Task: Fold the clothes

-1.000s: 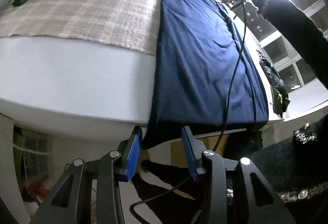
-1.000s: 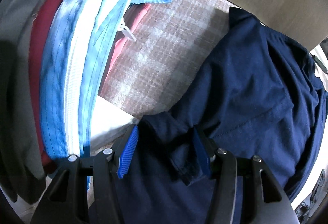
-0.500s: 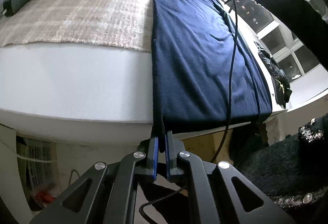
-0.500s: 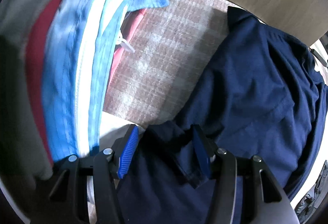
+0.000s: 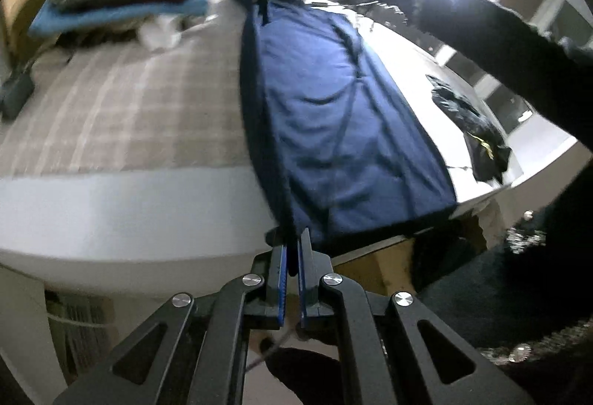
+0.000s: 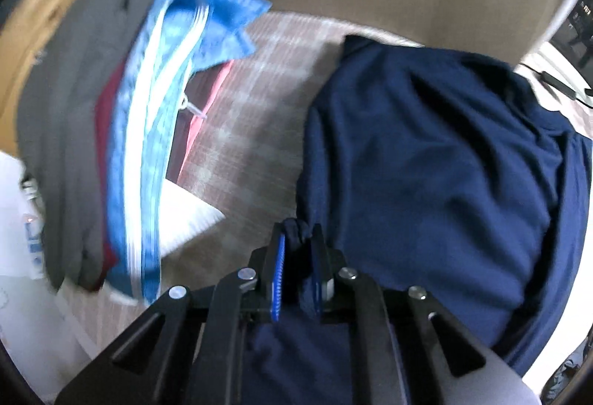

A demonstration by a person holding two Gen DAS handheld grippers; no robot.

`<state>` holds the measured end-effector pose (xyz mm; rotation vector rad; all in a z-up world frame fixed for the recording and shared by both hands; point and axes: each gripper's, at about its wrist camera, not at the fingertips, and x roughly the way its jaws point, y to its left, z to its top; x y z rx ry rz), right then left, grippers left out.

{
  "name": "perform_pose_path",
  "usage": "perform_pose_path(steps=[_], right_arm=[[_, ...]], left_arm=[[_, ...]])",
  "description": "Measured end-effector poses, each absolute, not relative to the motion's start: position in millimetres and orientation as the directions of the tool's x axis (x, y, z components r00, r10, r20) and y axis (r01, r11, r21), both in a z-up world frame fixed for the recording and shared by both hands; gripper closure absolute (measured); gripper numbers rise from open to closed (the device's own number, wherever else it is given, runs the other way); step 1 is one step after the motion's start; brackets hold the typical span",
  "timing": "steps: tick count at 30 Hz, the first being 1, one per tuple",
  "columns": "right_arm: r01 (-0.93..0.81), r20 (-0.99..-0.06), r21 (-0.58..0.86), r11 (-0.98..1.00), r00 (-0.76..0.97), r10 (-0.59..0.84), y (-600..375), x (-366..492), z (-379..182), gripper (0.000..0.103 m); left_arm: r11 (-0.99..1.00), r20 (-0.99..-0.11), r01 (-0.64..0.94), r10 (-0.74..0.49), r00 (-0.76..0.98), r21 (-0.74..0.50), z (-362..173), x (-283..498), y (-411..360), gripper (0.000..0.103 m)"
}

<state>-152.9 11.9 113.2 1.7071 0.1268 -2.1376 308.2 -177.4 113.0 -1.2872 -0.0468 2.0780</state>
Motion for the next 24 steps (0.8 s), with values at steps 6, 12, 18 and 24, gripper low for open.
perform_pose_path(steps=[6, 12, 18, 24], right_arm=[[0.340, -0.932, 0.203, -0.918, -0.220, -0.288, 91, -137, 137, 0.091], [0.304, -0.944, 0.163, -0.939, -0.227, -0.238, 159, -130, 120, 0.091], [0.294, -0.963, 0.071, -0.953, -0.228, -0.142, 177, -134, 83, 0.091], [0.304, -0.971, 0.090, -0.948, -0.183, -0.151, 185, -127, 91, 0.067]], left_arm=[[-0.701, -0.783, -0.625, 0.582, -0.220, -0.345, 130, 333, -104, 0.099], [-0.626, -0.809, -0.695, 0.578, -0.108, -0.354, 109, 347, -31, 0.099], [-0.595, -0.837, -0.713, 0.547, -0.022, -0.370, 85, 352, 12, 0.098], [-0.613, -0.827, -0.665, 0.563, 0.011, -0.426, 103, 363, 0, 0.090]])
